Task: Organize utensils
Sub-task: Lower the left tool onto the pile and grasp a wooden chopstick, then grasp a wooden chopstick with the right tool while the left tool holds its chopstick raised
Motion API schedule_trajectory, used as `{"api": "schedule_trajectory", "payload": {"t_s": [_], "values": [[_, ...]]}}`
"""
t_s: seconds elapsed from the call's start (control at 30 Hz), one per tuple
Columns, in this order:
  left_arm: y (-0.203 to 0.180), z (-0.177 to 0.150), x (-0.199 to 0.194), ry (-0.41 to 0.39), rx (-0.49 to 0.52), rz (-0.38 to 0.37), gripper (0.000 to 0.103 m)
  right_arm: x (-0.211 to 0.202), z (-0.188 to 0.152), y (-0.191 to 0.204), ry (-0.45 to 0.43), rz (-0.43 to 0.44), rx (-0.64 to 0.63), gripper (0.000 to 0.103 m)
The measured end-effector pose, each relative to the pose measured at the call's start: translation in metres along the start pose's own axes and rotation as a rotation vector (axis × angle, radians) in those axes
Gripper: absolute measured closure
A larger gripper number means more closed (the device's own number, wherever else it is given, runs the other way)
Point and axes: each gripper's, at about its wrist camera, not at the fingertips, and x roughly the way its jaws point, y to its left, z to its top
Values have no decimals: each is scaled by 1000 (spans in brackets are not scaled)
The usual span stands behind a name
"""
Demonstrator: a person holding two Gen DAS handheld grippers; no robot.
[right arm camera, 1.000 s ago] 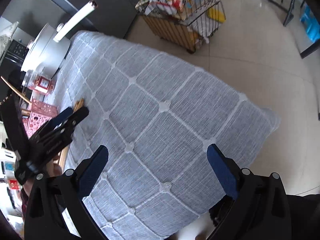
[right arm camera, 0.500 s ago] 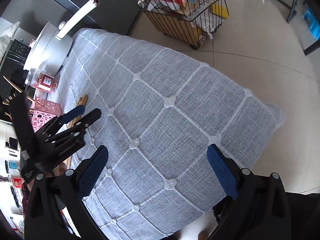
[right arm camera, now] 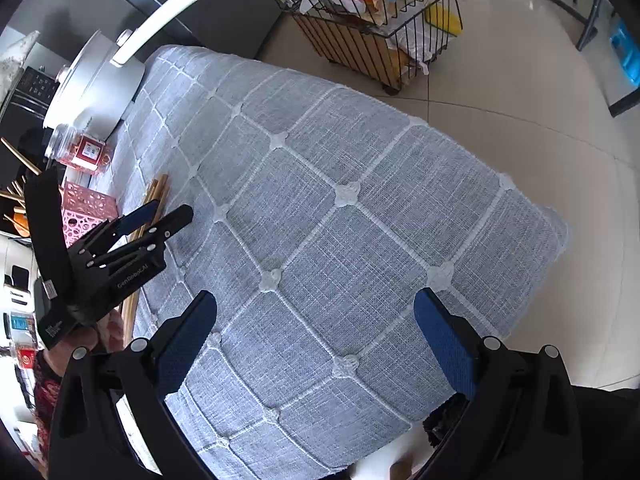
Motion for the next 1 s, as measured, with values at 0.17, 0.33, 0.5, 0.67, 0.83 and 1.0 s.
{"api": "schedule_trajectory", "payload": {"t_s": [0.17,0.33,0.5,0.67,0.83,1.0], "values": [[6,-3,-3,21,-70,30,85,1,1,0,-16,-34,-4,7],[8,-26,-15,2,-166,68,98,-2,-1,11,-73,-88,-56,7],[11,-65,-52,-56,-269,57,99,1,-1,38,-103,-110,-147,7],[29,-110,-122,-188,-419,54,99,12,13,92,-113,7,-180,7],[45,-155,-184,-325,-528,72,99,49,35,148,-41,60,-137,30],[54,-164,-216,-419,-553,68,99,84,46,170,45,-44,-118,60]]}}
